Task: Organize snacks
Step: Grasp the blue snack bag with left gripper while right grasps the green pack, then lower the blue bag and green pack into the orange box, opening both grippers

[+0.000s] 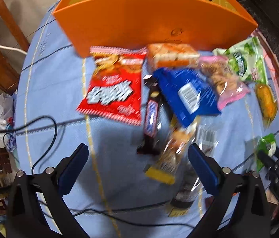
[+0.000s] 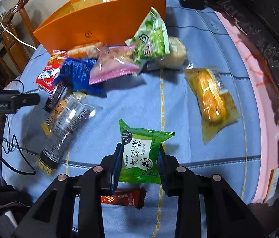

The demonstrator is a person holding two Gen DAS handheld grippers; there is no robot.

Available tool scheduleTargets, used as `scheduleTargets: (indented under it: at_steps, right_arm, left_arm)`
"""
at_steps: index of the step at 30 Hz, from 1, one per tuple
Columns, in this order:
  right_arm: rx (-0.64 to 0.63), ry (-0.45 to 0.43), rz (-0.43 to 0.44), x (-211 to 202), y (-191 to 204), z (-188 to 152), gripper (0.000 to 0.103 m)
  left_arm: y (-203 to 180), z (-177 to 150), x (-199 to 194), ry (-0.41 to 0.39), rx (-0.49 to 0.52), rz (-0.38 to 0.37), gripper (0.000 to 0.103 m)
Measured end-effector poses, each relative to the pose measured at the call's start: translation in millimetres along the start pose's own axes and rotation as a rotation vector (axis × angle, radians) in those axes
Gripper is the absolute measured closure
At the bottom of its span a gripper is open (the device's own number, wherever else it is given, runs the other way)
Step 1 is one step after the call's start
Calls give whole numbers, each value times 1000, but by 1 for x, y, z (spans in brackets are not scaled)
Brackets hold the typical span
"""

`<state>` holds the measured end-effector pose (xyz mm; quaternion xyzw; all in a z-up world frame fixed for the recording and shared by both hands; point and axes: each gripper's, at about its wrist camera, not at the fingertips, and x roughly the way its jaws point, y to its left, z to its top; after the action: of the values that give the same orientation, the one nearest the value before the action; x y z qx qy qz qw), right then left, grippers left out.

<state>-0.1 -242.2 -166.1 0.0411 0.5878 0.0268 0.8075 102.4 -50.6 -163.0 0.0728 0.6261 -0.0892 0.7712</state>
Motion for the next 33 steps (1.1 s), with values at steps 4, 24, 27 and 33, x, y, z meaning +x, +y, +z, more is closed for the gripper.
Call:
scheduleTargets:
  at_steps: [4,24,27,33]
  right_arm:
    - [4,15,23,5,-2,7,69]
    - [-66,2,92,0,5,40,69]
    - [-89,-41,106,-13,12,53,69]
    - [-143,-126,128,-37,25,83,69]
  left_arm:
    - [-12,22,5,8,-23,-42,4]
    - [-36,60,5,-48,-19,-96,66]
    - [-22,48,-26,-113,-16,-83,66]
    - [8,29,-65,-170,-62,-78,66]
